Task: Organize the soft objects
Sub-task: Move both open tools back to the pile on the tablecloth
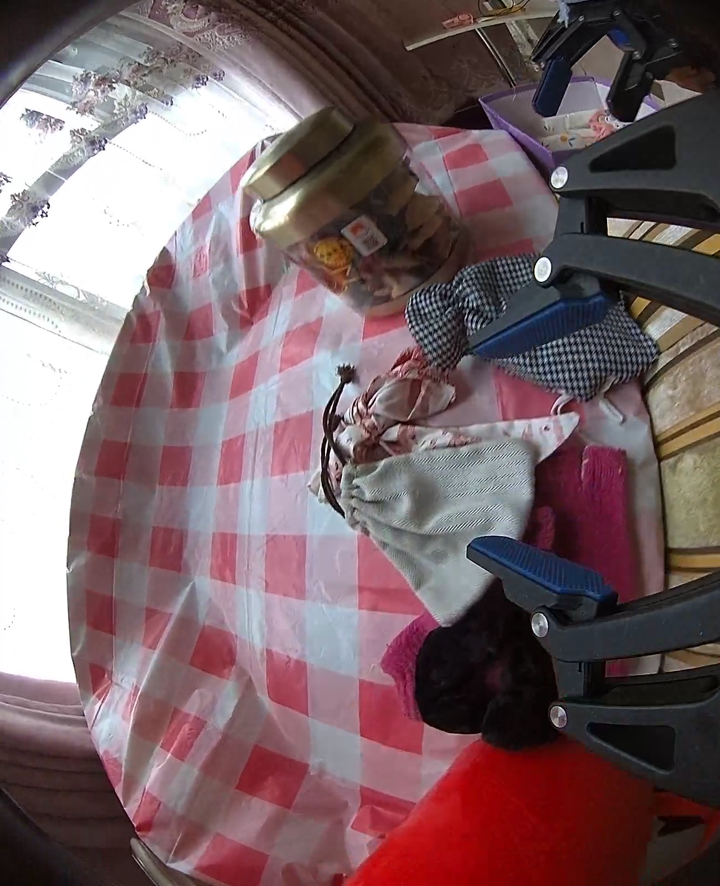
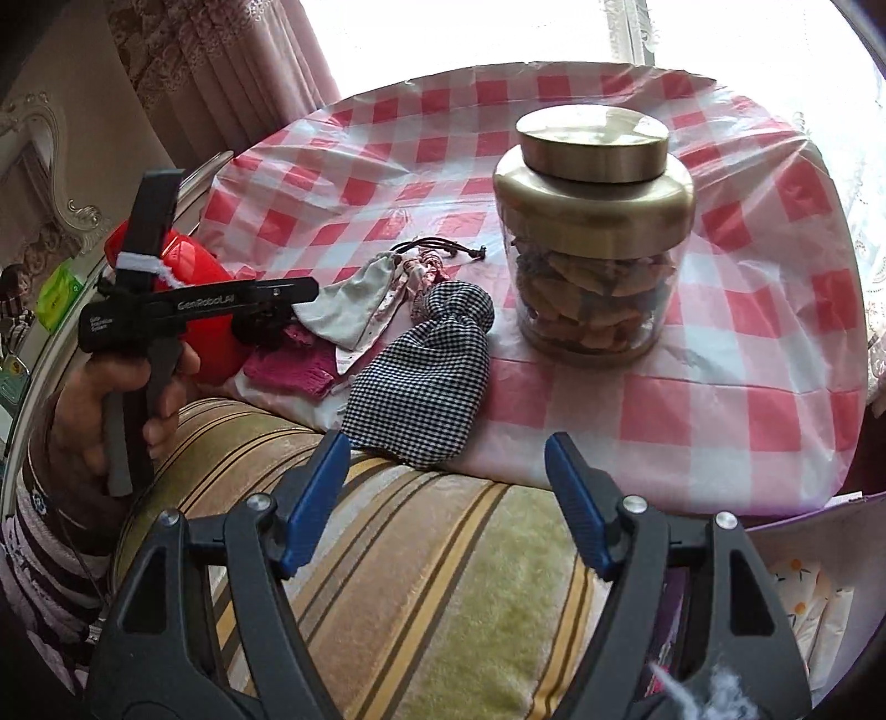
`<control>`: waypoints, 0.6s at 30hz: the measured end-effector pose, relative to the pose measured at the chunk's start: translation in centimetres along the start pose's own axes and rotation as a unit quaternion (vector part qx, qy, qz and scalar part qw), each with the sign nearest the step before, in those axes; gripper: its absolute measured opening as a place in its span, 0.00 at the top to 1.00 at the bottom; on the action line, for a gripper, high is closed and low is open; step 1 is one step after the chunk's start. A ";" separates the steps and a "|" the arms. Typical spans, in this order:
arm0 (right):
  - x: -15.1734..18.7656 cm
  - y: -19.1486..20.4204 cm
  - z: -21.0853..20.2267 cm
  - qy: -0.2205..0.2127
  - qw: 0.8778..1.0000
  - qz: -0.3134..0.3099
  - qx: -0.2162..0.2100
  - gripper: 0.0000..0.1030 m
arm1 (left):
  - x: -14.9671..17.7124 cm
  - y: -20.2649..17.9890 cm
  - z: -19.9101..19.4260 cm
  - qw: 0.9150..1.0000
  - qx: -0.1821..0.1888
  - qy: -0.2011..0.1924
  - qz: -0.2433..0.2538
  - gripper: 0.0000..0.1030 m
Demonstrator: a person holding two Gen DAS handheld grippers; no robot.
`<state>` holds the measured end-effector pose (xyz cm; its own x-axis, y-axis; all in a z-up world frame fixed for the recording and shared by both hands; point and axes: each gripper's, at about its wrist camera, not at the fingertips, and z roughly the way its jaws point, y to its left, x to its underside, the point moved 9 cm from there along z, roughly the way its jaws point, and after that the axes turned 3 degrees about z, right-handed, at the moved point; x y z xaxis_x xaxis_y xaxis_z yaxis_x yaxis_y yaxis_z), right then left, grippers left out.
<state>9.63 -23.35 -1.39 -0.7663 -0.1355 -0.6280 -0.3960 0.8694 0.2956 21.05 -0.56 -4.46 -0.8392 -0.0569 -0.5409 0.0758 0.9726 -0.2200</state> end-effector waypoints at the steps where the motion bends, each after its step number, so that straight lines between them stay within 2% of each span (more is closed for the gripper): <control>1: -0.1 0.3 0.4 0.003 1.000 -0.004 -0.001 0.26 | -0.4 0.3 0.7 1.000 -0.005 0.007 0.004 0.35; 5: -0.7 1.6 2.1 0.014 1.000 -0.019 -0.007 0.26 | -1.8 1.4 3.5 0.999 -0.025 0.032 0.007 0.37; 9: -1.1 2.4 3.6 0.024 0.999 -0.028 -0.012 0.26 | -2.3 2.1 6.3 0.998 -0.029 0.055 0.000 0.39; 15: -1.6 2.4 6.0 0.041 0.999 -0.021 -0.012 0.25 | -2.6 2.7 8.7 0.997 -0.031 0.064 -0.006 0.45; 18: -1.8 2.3 7.3 0.051 0.998 -0.018 -0.007 0.25 | -2.4 3.0 9.7 0.997 -0.033 0.069 -0.002 0.56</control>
<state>13.81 -17.57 -4.83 -0.7984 -0.2157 -0.5622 -0.4317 0.8559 0.2847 28.55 0.25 -11.68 -0.9062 -0.0339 -0.4214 0.0406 0.9852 -0.1665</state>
